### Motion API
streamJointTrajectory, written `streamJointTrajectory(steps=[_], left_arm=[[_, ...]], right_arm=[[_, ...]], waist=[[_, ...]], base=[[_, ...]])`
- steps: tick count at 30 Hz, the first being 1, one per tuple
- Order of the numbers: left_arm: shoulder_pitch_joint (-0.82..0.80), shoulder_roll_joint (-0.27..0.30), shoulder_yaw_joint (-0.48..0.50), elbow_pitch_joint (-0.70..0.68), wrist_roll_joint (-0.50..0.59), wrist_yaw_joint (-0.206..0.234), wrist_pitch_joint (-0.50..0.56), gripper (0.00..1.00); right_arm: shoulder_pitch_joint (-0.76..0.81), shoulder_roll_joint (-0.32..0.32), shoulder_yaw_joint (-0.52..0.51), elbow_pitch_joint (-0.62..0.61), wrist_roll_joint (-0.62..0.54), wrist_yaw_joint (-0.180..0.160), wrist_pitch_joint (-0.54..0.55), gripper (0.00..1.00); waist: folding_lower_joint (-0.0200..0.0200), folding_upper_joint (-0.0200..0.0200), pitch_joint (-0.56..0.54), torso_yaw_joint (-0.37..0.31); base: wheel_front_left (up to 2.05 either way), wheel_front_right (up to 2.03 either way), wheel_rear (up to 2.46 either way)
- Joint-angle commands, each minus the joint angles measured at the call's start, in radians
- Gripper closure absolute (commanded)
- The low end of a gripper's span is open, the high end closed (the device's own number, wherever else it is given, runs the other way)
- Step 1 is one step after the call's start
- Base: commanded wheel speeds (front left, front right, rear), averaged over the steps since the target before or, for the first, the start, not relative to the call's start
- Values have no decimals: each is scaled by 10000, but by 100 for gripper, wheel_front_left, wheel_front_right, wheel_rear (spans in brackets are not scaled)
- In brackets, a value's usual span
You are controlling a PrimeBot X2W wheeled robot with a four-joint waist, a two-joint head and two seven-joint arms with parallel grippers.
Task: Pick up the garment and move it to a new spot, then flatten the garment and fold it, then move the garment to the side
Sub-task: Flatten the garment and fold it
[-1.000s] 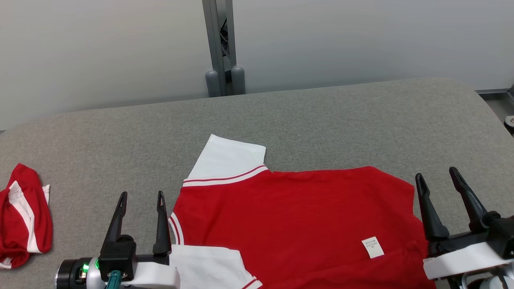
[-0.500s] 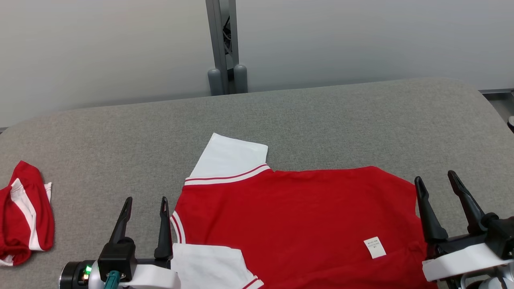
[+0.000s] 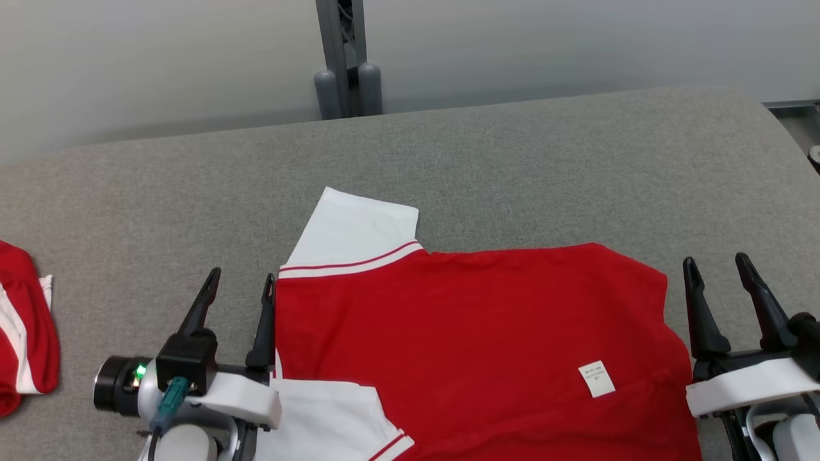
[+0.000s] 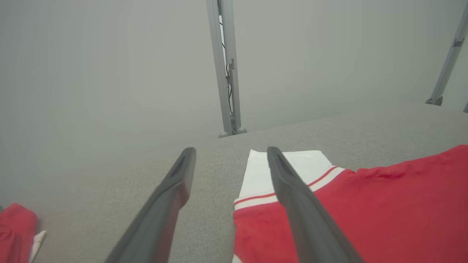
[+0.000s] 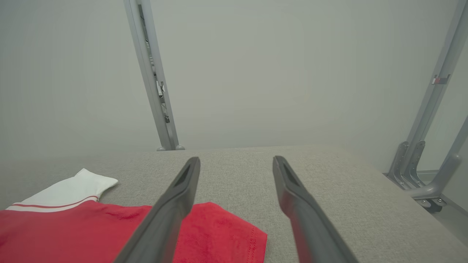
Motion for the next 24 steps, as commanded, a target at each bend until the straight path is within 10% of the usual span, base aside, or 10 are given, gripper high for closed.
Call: streamJointTrajectory(steps=[1,11,24], left_arm=[[-448,215,-22,229,107,-214,-32,0],[-4038,1463,-1022,3946,-329,-1690,598,0],[-7551,4250,-5350,4355,-5938,-1712,4555,0]], right_arm=[[-205,-23,2,39,89,-4,-11,0],[-813,292,607,182,255,-4,-11,0],[-1421,749,1487,-260,653,-4,-11,0]], waist=[[0,0,290,-79],[0,0,1299,-970],[0,0,2538,-2562]], base=[[0,0,0],[0,0,0],[0,0,0]])
